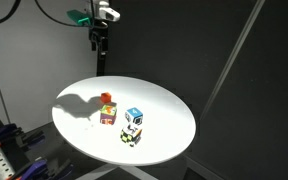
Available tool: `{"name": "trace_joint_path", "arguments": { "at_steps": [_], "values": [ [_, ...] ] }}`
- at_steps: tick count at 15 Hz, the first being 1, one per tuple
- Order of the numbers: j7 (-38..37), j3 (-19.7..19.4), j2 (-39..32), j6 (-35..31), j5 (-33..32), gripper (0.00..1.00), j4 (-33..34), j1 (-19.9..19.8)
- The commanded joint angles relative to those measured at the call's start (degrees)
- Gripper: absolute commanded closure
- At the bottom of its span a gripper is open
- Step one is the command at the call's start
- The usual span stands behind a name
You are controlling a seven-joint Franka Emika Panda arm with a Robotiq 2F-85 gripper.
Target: Move the light blue cube to the left
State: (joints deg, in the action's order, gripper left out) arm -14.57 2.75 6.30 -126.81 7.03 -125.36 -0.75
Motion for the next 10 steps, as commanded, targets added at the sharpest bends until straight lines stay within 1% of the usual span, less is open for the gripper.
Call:
{"name": "trace_joint_path", "arguments": {
  "at_steps": [1,10],
  "values": [
    [-2.1,-1.7,-6.0,1.7,-1.5,0.00,6.9,-0.8],
    [-3.1,-6.1,-16.8,10.3,-1.3,0.00,17.7,-1.7]
  ]
}}
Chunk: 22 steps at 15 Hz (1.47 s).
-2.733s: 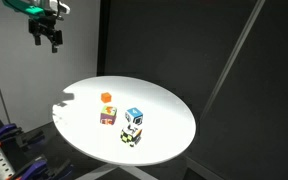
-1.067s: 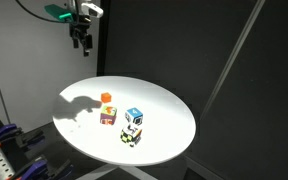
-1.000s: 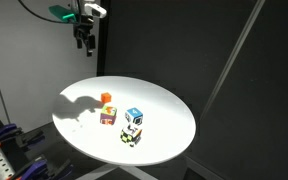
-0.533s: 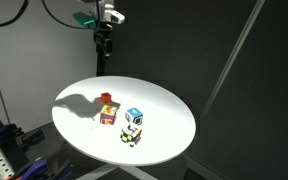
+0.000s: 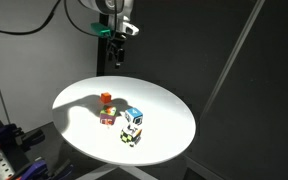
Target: Move the light blue cube to the left
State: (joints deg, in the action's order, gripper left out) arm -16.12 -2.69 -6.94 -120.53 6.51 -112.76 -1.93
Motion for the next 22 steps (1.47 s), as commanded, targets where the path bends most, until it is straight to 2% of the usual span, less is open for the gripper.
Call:
{"name": "trace_joint_path", "arguments": {
  "at_steps": [1,15,22],
  "values": [
    [-1.0,-1.0,-4.6,4.4,-0.6,0.00,6.1,-0.6],
    [-1.9,-4.7,-18.8,-5.4,-2.9,0.00,13.6,-0.9],
    [-0.5,-4.2,-18.9,-5.8,-1.8,0.00,12.1,-1.1]
  ]
}}
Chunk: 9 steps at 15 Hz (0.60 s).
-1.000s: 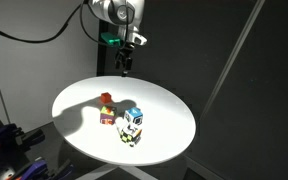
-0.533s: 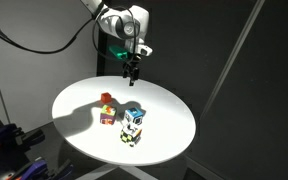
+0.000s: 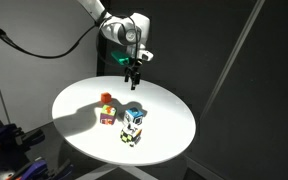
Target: Move the light blue cube to the left
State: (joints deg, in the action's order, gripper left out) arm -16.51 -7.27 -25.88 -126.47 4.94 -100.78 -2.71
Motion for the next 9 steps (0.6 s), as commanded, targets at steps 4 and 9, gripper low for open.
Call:
{"name": "trace_joint_path", "arguments": {
  "at_steps": [4,9],
  "values": [
    [-0.1,0.4,0.0,0.2,-0.2,0.00,0.1,-0.3],
    [-0.3,0.4,-0.9,1.0,0.3,0.00,1.6,-0.6]
  ]
}}
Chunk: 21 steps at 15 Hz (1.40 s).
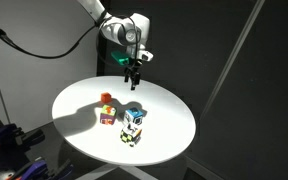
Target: Move the light blue cube to the left
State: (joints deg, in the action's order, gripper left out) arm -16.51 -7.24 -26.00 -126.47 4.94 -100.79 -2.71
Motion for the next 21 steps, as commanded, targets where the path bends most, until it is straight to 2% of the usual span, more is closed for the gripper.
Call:
{"name": "trace_joint_path", "arguments": {
  "at_steps": [1,12,21],
  "values": [
    [-0.5,0.3,-1.3,1.1,0.3,0.00,2.2,-0.6],
    [-1.0,-0.1,-8.9,2.2,0.0,0.00,8.7,-1.1],
    [5.8,0.5,-14.6,3.0,-0.8,0.00,13.2,-2.7]
  ]
}}
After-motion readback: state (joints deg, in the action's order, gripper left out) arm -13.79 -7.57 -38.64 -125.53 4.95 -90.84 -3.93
